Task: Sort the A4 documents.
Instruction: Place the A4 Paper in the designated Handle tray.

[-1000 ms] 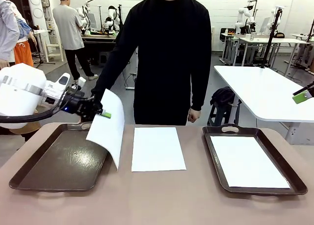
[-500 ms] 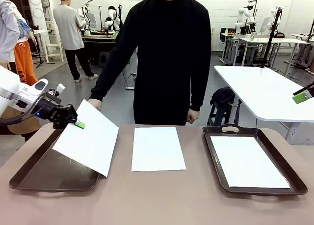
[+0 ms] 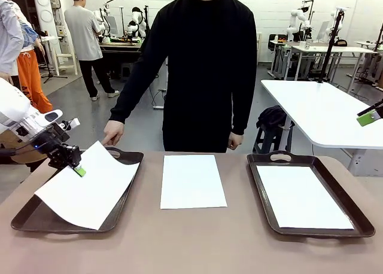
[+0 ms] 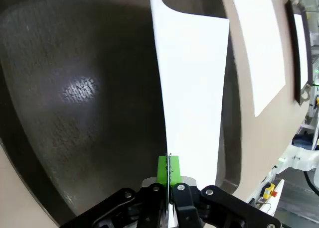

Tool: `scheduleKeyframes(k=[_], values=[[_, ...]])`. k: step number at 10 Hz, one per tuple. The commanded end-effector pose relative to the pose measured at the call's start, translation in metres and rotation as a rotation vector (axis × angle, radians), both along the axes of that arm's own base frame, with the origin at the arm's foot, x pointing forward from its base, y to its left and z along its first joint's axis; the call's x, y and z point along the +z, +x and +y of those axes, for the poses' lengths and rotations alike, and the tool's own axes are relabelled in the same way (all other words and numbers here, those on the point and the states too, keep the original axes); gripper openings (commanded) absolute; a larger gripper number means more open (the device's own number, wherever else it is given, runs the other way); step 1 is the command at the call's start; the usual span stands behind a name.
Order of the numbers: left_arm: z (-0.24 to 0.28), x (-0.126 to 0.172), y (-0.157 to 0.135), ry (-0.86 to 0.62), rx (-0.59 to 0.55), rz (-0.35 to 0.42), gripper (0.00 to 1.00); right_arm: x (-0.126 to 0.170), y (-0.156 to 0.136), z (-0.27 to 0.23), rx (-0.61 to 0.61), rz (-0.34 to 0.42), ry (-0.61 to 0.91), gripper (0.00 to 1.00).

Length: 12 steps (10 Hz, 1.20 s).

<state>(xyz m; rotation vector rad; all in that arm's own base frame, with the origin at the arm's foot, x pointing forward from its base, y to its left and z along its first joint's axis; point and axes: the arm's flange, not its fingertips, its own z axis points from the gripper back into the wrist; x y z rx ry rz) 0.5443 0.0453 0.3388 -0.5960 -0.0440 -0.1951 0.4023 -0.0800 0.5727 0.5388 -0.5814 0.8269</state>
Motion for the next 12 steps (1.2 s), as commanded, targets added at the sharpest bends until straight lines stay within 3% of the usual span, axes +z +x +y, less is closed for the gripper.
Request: scheduleKeyframes(k=[1, 5, 12], values=[[0.007, 0.004, 0.009, 0.014, 0.042, 0.039, 0.01, -0.001, 0.001, 0.001, -0.001, -0.001, -0.001, 1.0], [0.011, 0.008, 0.0, 0.097, 0.198, -0.021, 0.01, -0.001, 0.001, 0.001, -0.001, -0.001, -0.001, 1.0], [-0.004, 0.002, -0.004, 0.054, 0.198, -0.026, 0.01, -0.001, 0.001, 0.001, -0.001, -0.001, -0.001, 1.0]])
